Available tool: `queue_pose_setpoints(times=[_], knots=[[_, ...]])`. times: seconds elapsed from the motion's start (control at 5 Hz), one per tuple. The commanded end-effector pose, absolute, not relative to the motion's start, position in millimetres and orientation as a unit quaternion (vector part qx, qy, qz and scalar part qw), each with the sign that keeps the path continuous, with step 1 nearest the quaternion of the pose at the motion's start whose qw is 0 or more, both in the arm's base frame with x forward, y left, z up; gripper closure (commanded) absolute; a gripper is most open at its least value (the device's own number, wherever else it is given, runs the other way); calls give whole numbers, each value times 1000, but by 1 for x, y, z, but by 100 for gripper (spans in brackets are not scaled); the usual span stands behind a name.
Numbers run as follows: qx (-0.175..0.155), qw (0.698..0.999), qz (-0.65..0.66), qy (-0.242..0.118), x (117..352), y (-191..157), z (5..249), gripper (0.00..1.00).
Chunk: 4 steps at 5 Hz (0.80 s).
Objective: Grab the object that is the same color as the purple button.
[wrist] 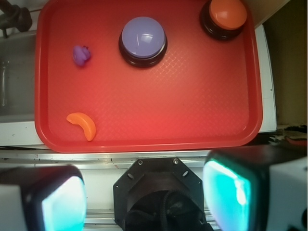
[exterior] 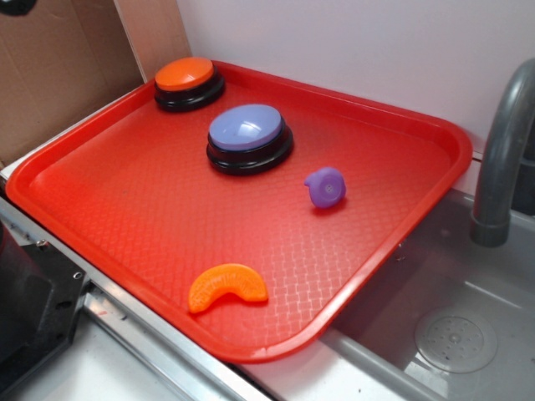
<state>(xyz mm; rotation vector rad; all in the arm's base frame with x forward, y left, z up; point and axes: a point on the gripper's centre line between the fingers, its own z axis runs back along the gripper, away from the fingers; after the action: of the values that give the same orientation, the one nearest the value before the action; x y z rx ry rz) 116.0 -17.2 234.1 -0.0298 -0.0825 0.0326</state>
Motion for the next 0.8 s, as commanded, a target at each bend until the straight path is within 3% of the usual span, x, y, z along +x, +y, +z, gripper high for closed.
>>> queue_pose_setpoints(times=[0.0,0.2,0.4,0.6], knots=[[-15,999,16,-41,116,-17,234,0],[-3,996,75,-48,137,-44,222,0],[-17,991,122,-49,170,-68,202,0],[-40,976,198,-84,208,-82,170,0]])
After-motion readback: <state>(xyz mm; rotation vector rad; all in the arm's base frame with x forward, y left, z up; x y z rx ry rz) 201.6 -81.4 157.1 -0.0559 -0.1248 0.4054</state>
